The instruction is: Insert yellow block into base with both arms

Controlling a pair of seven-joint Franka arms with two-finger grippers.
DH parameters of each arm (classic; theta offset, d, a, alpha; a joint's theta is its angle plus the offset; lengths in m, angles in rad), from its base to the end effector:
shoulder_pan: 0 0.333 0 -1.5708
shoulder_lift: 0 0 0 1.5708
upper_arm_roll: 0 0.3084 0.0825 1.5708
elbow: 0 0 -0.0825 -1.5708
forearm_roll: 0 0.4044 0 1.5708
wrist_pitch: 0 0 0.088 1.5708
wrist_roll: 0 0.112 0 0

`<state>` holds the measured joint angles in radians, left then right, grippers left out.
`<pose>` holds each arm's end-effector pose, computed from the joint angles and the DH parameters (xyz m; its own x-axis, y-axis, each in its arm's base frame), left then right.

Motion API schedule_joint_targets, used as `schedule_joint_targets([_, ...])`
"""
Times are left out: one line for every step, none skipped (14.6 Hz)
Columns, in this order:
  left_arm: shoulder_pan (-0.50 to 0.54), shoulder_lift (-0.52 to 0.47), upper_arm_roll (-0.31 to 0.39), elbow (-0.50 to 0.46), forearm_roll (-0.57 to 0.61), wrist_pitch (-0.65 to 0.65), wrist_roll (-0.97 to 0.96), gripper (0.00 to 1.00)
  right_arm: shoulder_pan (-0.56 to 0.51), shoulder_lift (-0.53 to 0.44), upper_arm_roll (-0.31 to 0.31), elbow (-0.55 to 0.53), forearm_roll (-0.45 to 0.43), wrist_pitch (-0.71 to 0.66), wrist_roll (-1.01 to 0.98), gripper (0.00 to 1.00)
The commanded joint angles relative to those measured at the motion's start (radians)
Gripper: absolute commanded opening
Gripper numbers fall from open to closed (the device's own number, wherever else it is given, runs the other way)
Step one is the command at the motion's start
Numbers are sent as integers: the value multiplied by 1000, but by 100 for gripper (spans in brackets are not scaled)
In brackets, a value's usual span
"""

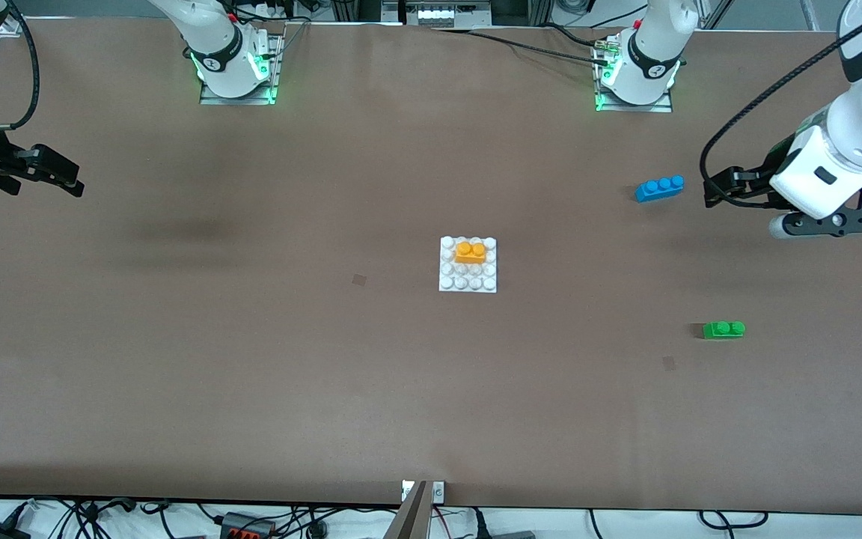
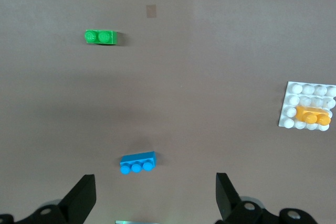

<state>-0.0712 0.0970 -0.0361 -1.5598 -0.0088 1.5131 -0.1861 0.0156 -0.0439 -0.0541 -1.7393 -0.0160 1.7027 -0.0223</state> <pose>0.5896 -0.0637 0.5560 0.9866 0.0790 -0.1429 0.0777 -0.9969 -0.0144 0.5687 -0.0240 0.5649 0.9999 -0.0141 0.0069 -0.0142 -0.9998 0.0137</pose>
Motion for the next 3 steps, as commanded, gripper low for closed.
schedule_joint_targets([-9, -23, 15, -9, -11, -11, 19, 100, 3, -2, -1, 4, -5, 3, 2, 100])
schedule_joint_targets([-7, -23, 15, -9, -11, -13, 20, 100, 1, -1, -1, 4, -4, 5, 2, 100])
schedule_joint_targets([-7, -22, 15, -9, -11, -13, 20, 100, 1, -2, -1, 4, -2, 5, 2, 100])
